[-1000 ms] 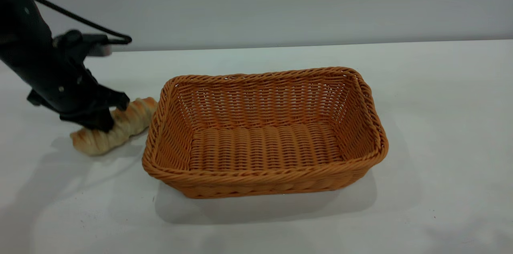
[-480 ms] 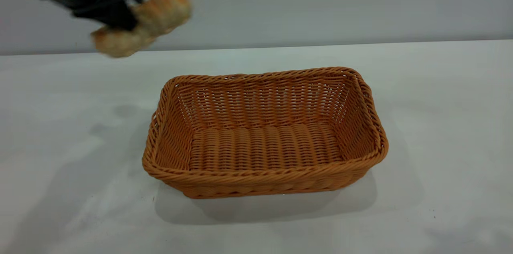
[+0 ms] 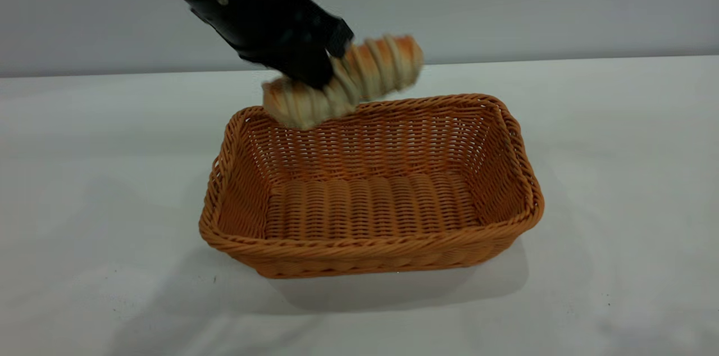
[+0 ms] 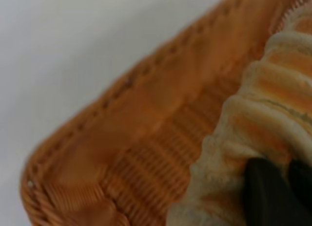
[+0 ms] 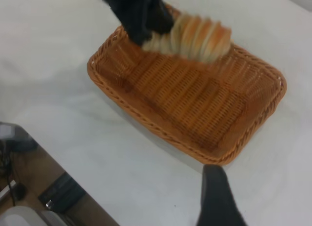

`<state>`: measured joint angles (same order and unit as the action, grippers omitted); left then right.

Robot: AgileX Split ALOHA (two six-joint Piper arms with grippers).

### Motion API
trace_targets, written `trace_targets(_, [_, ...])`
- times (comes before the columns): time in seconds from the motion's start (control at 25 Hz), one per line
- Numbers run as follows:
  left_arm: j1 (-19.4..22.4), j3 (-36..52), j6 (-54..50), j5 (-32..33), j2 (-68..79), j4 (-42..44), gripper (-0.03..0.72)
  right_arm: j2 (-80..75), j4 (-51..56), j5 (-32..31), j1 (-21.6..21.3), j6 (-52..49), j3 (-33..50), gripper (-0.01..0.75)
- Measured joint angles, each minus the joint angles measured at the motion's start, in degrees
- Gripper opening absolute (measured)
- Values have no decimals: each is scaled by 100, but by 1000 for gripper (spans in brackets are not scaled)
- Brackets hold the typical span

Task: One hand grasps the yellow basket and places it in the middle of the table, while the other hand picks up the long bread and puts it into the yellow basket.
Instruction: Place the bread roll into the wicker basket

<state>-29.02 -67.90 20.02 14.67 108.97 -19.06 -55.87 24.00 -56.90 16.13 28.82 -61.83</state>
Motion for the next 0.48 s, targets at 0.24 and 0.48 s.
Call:
trace_targets(0.24, [-5, 4, 151, 67, 281, 5, 220, 54, 0, -32, 0, 0, 0, 519])
trace_targets(0.48, [-5, 4, 184, -565, 339, 5, 562, 54, 0, -88, 0, 0, 0, 519])
